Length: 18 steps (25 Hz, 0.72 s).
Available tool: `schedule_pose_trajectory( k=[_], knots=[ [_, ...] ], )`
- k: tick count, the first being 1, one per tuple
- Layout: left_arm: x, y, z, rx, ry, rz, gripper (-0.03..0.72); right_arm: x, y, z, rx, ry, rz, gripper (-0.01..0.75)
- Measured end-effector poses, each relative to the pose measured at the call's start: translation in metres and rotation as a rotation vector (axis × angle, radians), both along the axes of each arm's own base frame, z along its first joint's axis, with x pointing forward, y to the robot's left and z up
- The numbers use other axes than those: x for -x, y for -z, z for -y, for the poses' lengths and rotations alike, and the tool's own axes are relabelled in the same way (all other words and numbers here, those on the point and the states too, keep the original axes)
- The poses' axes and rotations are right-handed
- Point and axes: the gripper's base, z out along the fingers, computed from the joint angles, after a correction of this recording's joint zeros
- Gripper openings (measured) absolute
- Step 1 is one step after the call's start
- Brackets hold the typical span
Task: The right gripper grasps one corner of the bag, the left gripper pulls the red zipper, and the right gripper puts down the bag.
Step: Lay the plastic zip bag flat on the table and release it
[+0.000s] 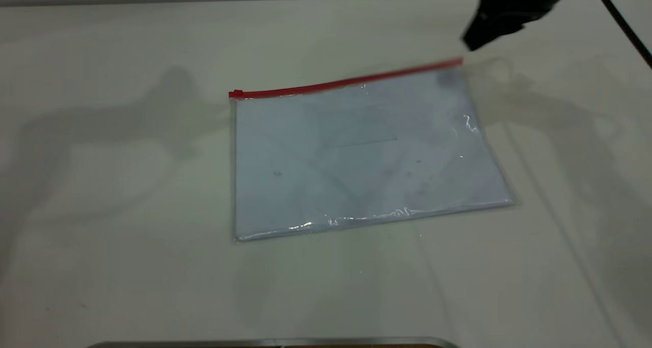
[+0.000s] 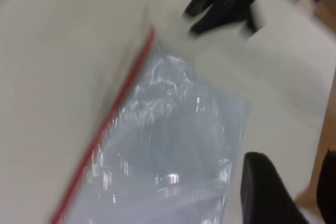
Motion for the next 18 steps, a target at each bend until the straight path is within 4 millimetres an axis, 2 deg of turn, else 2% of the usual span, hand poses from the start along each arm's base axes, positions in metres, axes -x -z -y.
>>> schedule_pose_trajectory(
  k=[2,4,7,10,16,18],
  knots=[
    [0.014,-0.029,0.001,0.028,0.006,0.081,0.320,0.002,0.002,0.006,0.032,0.084,-0.049,0.368],
    [0.028,-0.053,0.001,0.038,0.008,0.143,0.320,0.012,-0.001,0.009,0.039,0.142,-0.180,0.368],
    [0.051,-0.084,0.000,0.051,-0.022,0.186,0.320,0.037,-0.020,0.005,0.021,0.198,-0.453,0.360],
    [0.078,-0.112,-0.004,0.031,-0.101,0.173,0.320,0.058,-0.048,-0.001,-0.032,0.161,-0.655,0.320],
    [0.126,-0.144,-0.022,-0.123,-0.332,0.148,0.320,0.068,-0.105,-0.010,-0.158,0.146,-0.606,0.265],
    [0.139,-0.151,-0.031,-0.187,-0.430,0.146,0.320,0.073,-0.134,-0.009,-0.162,0.163,-0.545,0.262]
  ],
)
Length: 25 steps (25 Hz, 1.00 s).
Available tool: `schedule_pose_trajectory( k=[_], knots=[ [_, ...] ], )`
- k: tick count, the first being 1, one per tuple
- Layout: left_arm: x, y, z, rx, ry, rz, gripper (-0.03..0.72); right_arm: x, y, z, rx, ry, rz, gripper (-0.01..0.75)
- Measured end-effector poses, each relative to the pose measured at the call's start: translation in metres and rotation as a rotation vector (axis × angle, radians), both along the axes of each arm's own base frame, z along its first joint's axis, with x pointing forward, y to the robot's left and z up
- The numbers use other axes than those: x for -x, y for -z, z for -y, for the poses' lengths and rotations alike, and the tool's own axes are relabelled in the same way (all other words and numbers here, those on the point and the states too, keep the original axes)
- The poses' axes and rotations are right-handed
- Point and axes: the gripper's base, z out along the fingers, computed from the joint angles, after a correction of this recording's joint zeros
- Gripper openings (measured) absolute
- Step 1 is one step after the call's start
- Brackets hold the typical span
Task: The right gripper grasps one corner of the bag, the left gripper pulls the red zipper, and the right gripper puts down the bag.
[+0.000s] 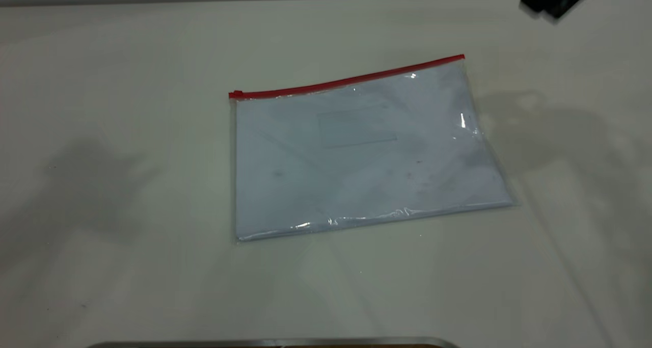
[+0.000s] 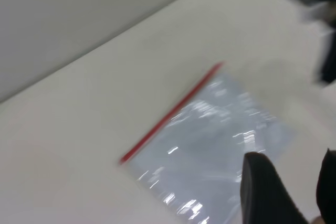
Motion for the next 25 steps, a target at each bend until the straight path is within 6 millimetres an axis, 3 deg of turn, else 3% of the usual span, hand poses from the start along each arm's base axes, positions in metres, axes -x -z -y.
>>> schedule_pose_trajectory(
  k=[5,8,12,17,22,25],
  knots=[
    [0.033,-0.007,-0.023,-0.114,-0.261,-0.010,0.320,0.034,-0.081,0.011,0.066,0.041,0.186,0.263],
    [0.050,0.006,-0.031,-0.176,-0.328,-0.039,0.320,0.076,-0.124,0.020,0.110,0.055,0.300,0.263],
    [0.071,0.040,-0.036,-0.236,-0.346,-0.124,0.320,0.142,-0.152,0.031,0.149,0.065,0.403,0.263],
    [0.096,0.097,-0.037,-0.271,-0.329,-0.285,0.320,0.219,-0.144,0.043,0.184,0.093,0.451,0.263],
    [0.120,0.143,-0.037,-0.285,-0.310,-0.412,0.331,0.283,-0.107,0.053,0.214,0.123,0.471,0.261],
    [0.136,0.167,-0.035,-0.273,-0.296,-0.478,0.357,0.309,-0.078,0.059,0.240,0.165,0.457,0.262]
  ],
)
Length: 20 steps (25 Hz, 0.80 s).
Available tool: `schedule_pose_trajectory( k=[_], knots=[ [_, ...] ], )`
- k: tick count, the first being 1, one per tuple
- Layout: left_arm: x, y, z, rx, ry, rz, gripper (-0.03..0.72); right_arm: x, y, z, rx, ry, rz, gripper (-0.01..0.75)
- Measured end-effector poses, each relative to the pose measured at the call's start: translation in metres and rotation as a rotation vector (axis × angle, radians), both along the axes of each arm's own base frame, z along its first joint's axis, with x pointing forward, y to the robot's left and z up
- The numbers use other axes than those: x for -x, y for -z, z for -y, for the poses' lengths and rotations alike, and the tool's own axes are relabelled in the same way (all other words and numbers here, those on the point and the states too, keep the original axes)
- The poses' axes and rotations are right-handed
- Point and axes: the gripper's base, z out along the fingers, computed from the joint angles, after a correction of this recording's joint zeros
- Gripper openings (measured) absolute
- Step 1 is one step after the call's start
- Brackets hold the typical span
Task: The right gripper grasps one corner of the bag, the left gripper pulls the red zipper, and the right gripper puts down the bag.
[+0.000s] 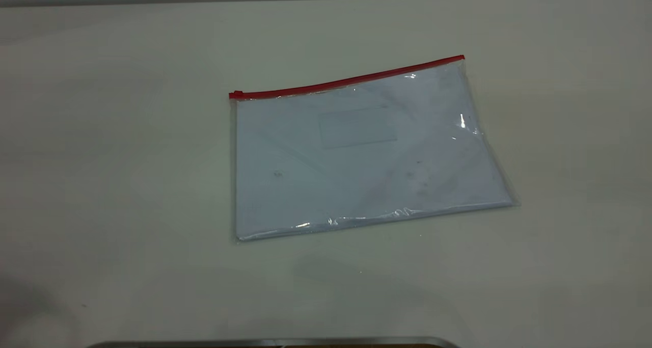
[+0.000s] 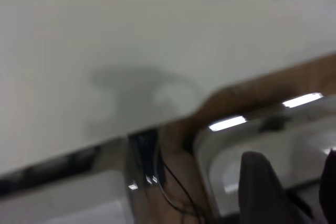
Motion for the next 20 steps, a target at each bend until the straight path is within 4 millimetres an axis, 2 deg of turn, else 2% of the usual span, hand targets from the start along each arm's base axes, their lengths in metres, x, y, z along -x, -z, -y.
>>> schedule_pose_trajectory(
  k=[3,6,9,20],
  knots=[
    [0.016,0.020,0.001,0.014,-0.001,-0.043,0.390,0.014,0.023,0.003,-0.004,0.050,0.006,0.265],
    [0.030,0.038,0.000,0.016,-0.005,-0.050,0.404,0.015,0.022,0.005,-0.016,0.075,0.119,0.265],
    [0.040,0.051,0.000,0.017,-0.012,-0.009,0.405,0.013,0.021,0.006,-0.012,0.087,0.156,0.262],
    [0.074,0.045,-0.001,0.029,-0.008,0.176,0.405,0.014,0.029,0.010,0.027,0.125,0.117,0.249]
  ],
)
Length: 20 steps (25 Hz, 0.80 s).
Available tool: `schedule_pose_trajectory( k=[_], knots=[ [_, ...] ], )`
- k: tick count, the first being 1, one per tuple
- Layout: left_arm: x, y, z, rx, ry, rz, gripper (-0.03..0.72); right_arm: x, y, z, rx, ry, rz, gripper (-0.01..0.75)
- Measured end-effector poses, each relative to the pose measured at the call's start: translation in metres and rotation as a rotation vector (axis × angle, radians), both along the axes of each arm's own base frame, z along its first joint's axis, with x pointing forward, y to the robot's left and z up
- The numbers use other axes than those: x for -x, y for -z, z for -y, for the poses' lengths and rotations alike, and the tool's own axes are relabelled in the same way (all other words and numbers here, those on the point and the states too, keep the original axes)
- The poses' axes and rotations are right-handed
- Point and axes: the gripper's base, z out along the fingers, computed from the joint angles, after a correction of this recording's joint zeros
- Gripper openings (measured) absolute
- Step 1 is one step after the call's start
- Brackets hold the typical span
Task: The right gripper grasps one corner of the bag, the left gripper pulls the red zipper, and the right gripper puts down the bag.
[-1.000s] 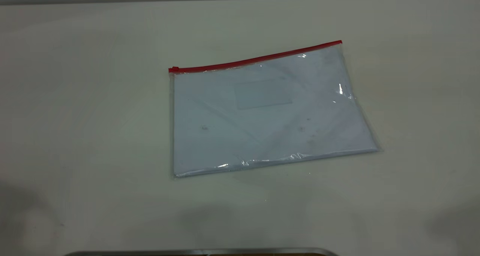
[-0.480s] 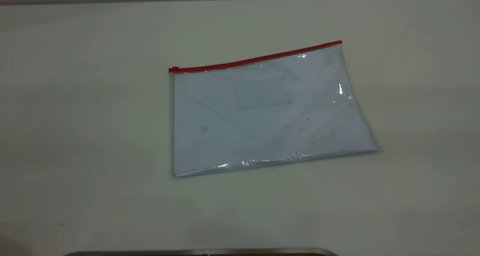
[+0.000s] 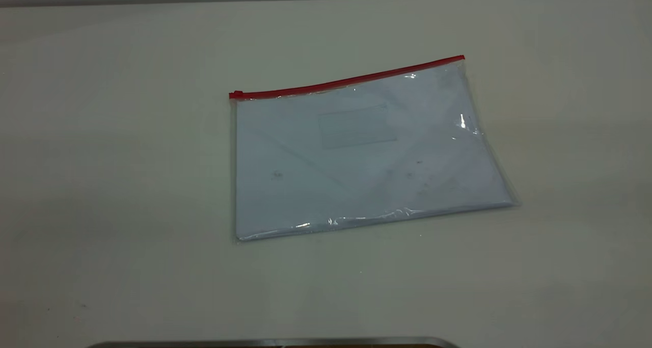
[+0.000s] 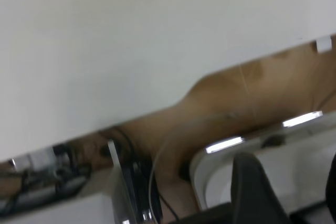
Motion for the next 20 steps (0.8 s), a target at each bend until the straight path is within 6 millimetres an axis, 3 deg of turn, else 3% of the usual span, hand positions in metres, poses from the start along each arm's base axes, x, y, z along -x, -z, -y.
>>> schedule_pose_trajectory(
  k=[12,20],
  knots=[
    [0.037,-0.007,-0.001,0.007,0.004,0.243,0.405,0.001,-0.001,0.000,-0.002,0.004,0.010,0.249],
    [0.065,-0.006,-0.002,0.012,0.006,0.432,0.405,0.034,-0.009,0.006,-0.013,0.129,0.241,0.249]
  ],
)
